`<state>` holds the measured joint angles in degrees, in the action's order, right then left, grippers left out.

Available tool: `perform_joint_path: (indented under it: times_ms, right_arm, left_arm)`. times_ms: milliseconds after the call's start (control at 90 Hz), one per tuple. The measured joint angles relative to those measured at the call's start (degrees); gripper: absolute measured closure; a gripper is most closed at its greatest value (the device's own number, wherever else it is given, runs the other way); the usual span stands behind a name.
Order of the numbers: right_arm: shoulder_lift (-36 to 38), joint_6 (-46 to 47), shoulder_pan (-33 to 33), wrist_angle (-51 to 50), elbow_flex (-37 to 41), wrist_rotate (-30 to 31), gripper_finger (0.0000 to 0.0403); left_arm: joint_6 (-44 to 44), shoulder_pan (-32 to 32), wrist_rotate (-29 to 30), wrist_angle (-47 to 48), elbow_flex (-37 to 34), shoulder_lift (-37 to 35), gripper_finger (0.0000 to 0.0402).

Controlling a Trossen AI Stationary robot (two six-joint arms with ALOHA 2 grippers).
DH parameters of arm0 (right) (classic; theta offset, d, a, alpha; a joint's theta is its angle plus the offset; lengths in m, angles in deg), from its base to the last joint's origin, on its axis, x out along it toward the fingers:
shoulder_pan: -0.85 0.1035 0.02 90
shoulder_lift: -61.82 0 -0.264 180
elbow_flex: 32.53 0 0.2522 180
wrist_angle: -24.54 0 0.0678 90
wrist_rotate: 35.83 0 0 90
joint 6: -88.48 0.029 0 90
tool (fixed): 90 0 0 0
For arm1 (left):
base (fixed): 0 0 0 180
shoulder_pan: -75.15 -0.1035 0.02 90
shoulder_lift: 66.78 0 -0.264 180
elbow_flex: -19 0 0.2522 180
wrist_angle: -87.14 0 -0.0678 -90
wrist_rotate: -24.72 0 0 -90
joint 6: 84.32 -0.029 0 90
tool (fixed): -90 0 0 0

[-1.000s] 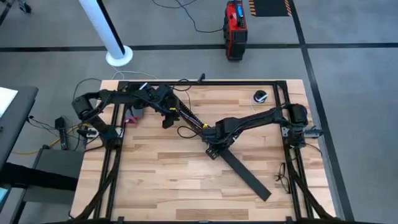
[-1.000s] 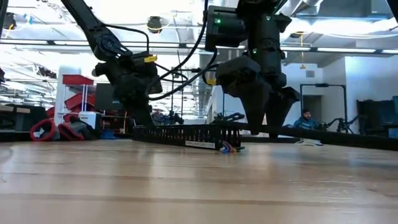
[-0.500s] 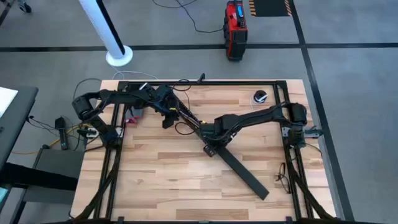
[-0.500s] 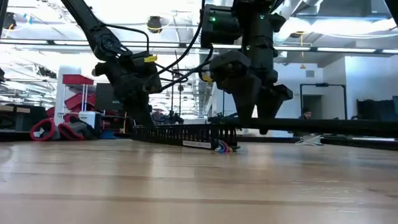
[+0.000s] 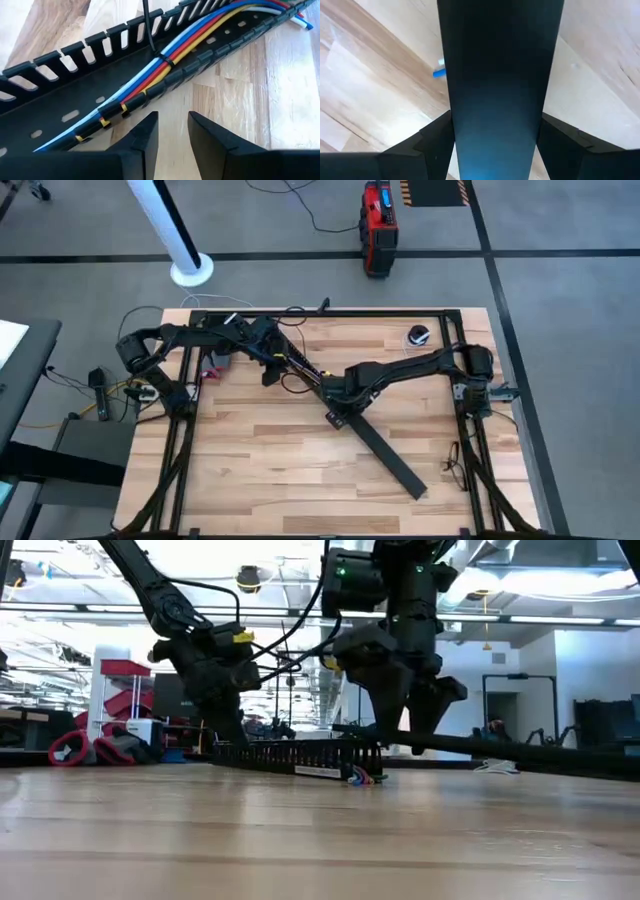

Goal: Ziptie cables
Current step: Close the black cable duct

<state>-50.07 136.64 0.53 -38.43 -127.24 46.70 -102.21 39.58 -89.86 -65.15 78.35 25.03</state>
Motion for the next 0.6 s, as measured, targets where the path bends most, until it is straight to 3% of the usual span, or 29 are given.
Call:
perform_joint_path:
  times_ms: [600]
  right_arm:
    - [0.0, -0.5, 0.0, 1.6, 0.0, 0.0, 0.0165]
  left_arm:
    - [2.7, 2.9, 3.2, -1.6, 0.0, 0.0, 0.03]
